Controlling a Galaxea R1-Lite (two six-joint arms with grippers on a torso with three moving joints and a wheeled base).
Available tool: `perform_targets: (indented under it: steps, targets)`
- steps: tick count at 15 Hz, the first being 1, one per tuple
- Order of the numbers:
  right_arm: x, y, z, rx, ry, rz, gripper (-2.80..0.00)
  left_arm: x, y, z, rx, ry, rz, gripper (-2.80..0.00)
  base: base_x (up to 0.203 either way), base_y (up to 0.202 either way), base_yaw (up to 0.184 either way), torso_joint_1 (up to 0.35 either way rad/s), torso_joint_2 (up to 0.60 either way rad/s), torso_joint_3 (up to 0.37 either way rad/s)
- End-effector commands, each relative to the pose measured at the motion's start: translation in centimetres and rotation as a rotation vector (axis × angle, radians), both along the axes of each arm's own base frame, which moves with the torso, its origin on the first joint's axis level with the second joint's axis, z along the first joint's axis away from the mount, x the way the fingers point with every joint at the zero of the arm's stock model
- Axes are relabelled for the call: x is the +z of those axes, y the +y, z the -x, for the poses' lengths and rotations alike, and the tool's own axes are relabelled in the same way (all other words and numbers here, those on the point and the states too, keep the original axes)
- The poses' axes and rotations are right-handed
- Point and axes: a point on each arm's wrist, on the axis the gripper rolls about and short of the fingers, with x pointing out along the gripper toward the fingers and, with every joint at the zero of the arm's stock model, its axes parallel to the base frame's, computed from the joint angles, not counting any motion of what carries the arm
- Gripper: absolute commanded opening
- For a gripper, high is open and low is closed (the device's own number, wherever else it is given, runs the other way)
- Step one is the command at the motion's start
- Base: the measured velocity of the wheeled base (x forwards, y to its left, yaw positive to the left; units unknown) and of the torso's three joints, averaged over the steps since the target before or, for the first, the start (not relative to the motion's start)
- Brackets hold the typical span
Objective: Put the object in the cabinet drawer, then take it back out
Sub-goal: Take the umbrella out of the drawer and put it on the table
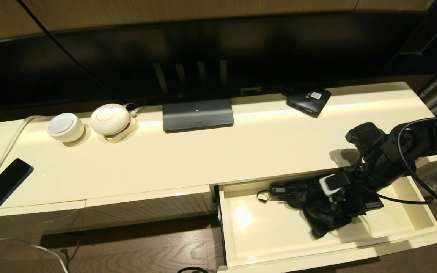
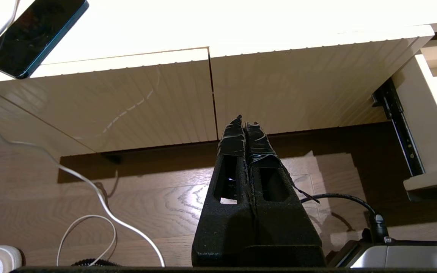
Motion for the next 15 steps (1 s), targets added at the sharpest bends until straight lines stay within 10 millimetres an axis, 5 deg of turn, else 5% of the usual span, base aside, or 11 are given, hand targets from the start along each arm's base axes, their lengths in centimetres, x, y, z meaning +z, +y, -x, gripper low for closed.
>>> perform_targets:
  steps: [1, 11, 15]
  targets:
    - [0.1, 0.0, 0.3, 0.008, 0.008, 0.005, -2.8, -0.1, 0.0, 0.0, 0.001, 0.004, 0.0, -2.8, 0.0, 0.0, 0.0, 0.0, 0.0, 0.0]
    - [1.1, -0.1, 1.3, 0.009, -0.011, 0.003, -2.8, -0.1, 0.0, 0.0, 0.001, 0.005, 0.0, -2.8, 0.0, 0.0, 0.0, 0.0, 0.0, 0.0]
    - [3.0, -0.3, 3.4, 0.007, -0.047, 0.001, -2.8, -0.1, 0.0, 0.0, 0.001, 0.004, 0.0, -2.8, 0.0, 0.0, 0.0, 0.0, 0.0, 0.0]
